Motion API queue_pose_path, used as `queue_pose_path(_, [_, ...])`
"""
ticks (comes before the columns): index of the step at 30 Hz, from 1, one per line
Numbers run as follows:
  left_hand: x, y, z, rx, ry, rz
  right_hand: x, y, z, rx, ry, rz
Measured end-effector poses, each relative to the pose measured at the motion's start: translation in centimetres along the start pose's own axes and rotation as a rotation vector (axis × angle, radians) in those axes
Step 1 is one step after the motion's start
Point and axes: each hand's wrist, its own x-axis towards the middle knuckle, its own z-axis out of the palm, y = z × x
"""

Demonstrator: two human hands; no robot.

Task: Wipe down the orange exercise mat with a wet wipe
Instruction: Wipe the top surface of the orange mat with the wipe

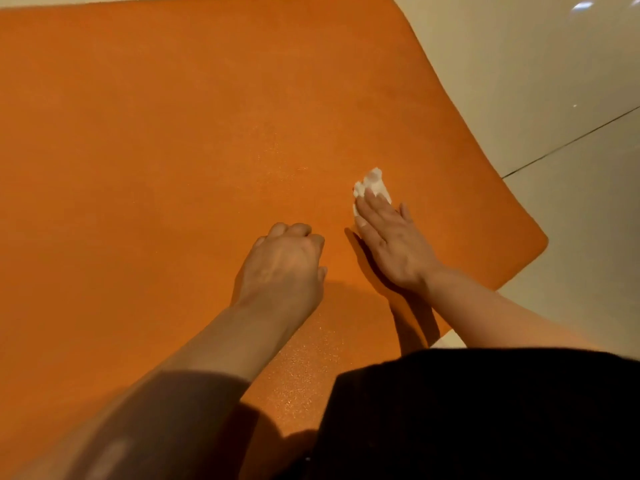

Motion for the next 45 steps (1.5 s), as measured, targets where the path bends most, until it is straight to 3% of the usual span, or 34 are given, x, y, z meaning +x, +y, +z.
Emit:
queue_pose_path(4, [-1.2,1.0,0.5,-0.004,0.015,0.038,-3.4,-0.3,1.0,0.01,-0.023,-0.185])
queue_pose_path(8, [-2.2,1.4,0.7,-0.002,-0.013,0.066,-5.3,3.5,0.5,-0.018,0.042,0.102])
queue_pose_path(10, [-2.5,1.6,0.8,-0.009,-0.01,0.082,-6.0,2.7,0.9,-0.014,0.061,0.143])
queue_pose_path(14, [-3.4,2.5,1.3,-0.025,0.013,0.124,-8.8,-1.6,2.4,0.026,0.043,-0.114])
queue_pose_path(16, [-3.8,2.8,1.6,-0.024,0.019,0.138,-9.9,-1.1,2.7,0.007,0.042,-0.156])
queue_pose_path(22, [-4.7,3.7,2.1,-0.015,0.007,0.183,-11.3,2.4,2.9,-0.029,0.182,0.116])
queue_pose_path(28, [-4.9,4.4,2.8,-0.046,0.059,0.195,-14.8,-2.2,5.4,0.097,0.218,-0.127])
queue_pose_path(33, [-4.3,5.6,3.1,-0.014,0.034,0.22,-15.7,1.3,5.7,-0.031,0.209,-0.188])
queue_pose_path(45, [-1.3,7.4,3.7,0.114,-0.071,0.26,-14.4,8.6,5.3,-0.097,0.198,0.004])
